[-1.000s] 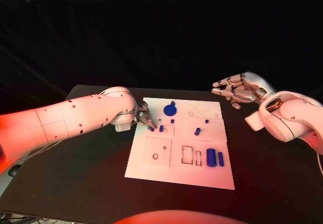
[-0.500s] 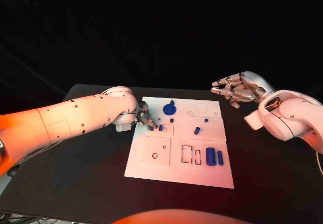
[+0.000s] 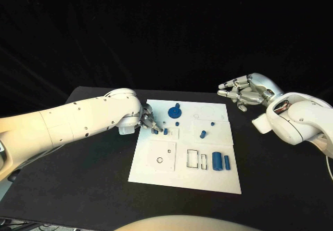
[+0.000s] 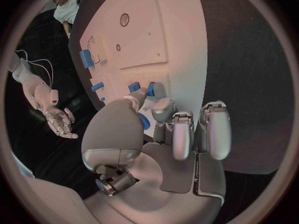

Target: Assemble the parts on the task board

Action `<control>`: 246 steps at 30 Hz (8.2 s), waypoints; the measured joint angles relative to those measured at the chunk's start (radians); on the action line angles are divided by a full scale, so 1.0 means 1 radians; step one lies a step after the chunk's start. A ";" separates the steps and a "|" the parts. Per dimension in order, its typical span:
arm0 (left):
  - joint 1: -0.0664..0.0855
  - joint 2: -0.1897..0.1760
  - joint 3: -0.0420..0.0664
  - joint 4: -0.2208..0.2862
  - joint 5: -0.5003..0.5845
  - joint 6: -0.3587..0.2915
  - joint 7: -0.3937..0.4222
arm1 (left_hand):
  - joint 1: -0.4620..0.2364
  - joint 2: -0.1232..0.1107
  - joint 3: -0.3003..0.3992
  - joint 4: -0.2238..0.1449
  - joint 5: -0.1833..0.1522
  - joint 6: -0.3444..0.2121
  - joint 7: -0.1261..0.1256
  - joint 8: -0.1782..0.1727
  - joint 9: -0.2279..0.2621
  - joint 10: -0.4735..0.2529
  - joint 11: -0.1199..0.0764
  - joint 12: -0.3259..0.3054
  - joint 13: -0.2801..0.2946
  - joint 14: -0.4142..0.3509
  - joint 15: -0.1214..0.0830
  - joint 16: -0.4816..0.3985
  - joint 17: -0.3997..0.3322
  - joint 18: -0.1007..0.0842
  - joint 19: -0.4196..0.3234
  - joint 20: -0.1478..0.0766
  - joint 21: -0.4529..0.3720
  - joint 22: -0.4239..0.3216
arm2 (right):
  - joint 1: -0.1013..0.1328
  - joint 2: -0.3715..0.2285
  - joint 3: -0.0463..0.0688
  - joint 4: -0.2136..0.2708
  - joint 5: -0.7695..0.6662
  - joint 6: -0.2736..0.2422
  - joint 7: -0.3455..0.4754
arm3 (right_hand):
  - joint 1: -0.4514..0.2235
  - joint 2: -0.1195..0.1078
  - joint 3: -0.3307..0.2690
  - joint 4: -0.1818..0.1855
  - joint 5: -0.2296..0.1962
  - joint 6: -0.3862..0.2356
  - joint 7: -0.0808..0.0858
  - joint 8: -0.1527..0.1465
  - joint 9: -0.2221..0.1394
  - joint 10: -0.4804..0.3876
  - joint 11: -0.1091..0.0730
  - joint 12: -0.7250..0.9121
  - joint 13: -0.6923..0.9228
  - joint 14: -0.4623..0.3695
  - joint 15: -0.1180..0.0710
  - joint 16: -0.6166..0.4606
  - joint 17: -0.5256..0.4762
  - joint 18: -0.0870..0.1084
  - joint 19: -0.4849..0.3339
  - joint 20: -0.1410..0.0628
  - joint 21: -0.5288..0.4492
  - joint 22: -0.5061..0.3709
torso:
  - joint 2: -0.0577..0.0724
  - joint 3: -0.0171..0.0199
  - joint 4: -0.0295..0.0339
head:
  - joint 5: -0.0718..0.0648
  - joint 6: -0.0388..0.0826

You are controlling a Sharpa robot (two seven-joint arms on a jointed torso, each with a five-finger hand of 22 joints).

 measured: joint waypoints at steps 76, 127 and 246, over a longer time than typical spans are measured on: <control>-0.016 0.146 -0.021 -0.126 -0.293 -0.264 0.491 | 0.364 -0.034 -0.046 -0.147 -0.005 0.041 0.106 -0.465 -0.414 -0.256 0.120 -0.892 -0.909 -0.005 0.084 -0.307 -0.161 0.070 -0.030 0.073 -0.385 -0.088 | -0.009 0.014 -0.001 -0.009 0.012 0.020 -0.001 | 0.000 0.000 -0.008 0.008 0.000 -0.002 -0.002 0.000 0.000 -0.012 0.002 -0.010 -0.012 0.000 0.000 -0.011 -0.014 0.015 -0.007 0.000 -0.013 -0.019 | 0.005 -0.0049 -0.0015 | -0.021 0.019; -0.014 0.190 -0.017 -0.162 -0.303 -0.202 0.444 | 0.375 0.001 0.034 -0.161 -0.005 0.102 0.104 -0.489 -0.434 -0.175 0.104 -0.906 -0.933 0.002 0.077 -0.285 -0.183 0.054 -0.007 0.064 -0.290 -0.004 | -0.009 0.014 -0.001 -0.004 0.003 0.028 -0.002 | 0.004 0.004 -0.011 0.011 -0.002 -0.002 -0.002 0.001 0.000 -0.012 0.002 -0.010 -0.012 0.000 0.000 -0.011 -0.013 0.015 -0.007 0.000 -0.013 -0.019 | 0.005 -0.0043 -0.0026 | -0.043 0.013; -0.043 0.032 0.010 -0.072 -0.274 -0.234 0.468 | 0.300 -0.065 0.153 -0.224 -0.005 0.065 0.127 -0.549 -0.485 -0.147 0.125 -1.019 -0.931 0.001 0.078 -0.275 -0.236 0.046 -0.016 0.073 -0.285 -0.001 | -0.010 0.016 -0.001 -0.011 -0.001 0.049 -0.002 | 0.008 0.008 -0.014 0.014 -0.004 -0.002 -0.002 0.004 0.000 -0.014 0.001 -0.010 -0.023 0.000 0.000 -0.019 -0.021 0.015 -0.007 0.000 -0.025 -0.032 | 0.001 -0.0017 0.0053 | -0.032 0.005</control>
